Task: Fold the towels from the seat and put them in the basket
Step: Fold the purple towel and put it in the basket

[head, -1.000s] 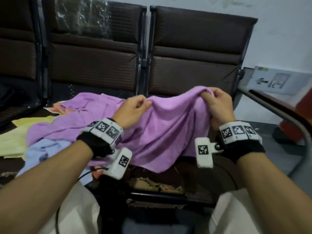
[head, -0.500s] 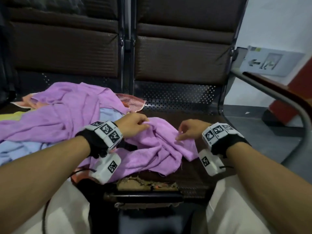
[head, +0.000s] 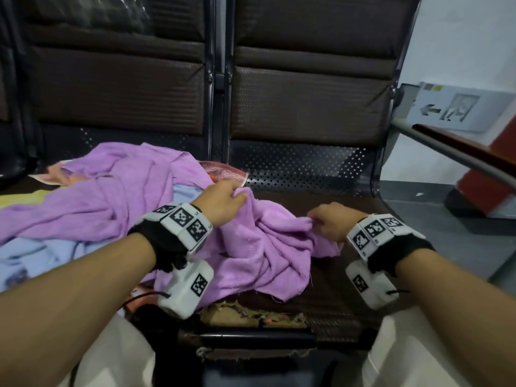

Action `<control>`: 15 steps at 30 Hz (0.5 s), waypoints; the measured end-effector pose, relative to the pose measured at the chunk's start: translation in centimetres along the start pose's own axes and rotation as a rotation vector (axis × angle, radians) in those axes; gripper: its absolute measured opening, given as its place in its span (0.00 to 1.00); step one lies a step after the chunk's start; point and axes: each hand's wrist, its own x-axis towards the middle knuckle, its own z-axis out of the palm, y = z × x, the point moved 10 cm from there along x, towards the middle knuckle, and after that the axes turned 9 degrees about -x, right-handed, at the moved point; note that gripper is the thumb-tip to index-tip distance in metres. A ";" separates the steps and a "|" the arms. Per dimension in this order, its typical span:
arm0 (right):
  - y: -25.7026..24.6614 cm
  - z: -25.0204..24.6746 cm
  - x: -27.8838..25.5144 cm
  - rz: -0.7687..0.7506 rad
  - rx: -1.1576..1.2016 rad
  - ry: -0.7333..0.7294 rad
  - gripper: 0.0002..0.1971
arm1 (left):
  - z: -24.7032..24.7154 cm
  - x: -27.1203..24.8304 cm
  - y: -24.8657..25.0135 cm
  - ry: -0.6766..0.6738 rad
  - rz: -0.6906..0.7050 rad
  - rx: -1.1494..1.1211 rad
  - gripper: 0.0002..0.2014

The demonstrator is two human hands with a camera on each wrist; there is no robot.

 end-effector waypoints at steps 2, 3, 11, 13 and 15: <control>-0.7 -2.2 -0.6 -0.024 0.098 0.110 0.06 | 0.1 0.1 -0.1 -0.008 -0.043 -0.104 0.11; -1.0 -3.4 -1.0 -0.042 0.148 0.179 0.06 | 0.1 0.2 -0.1 0.003 -0.050 -0.176 0.09; -6.7 -9.7 -4.2 -0.353 0.711 0.382 0.06 | 1.2 -1.4 4.2 -0.172 0.185 -0.491 0.26; -7.2 -9.4 -4.0 -0.347 0.716 0.358 0.05 | 1.6 -1.7 5.4 -0.224 0.272 -0.356 0.16; -6.3 -9.4 -3.7 -0.294 0.753 0.381 0.05 | 0.8 -1.3 5.3 -0.152 0.279 -0.277 0.10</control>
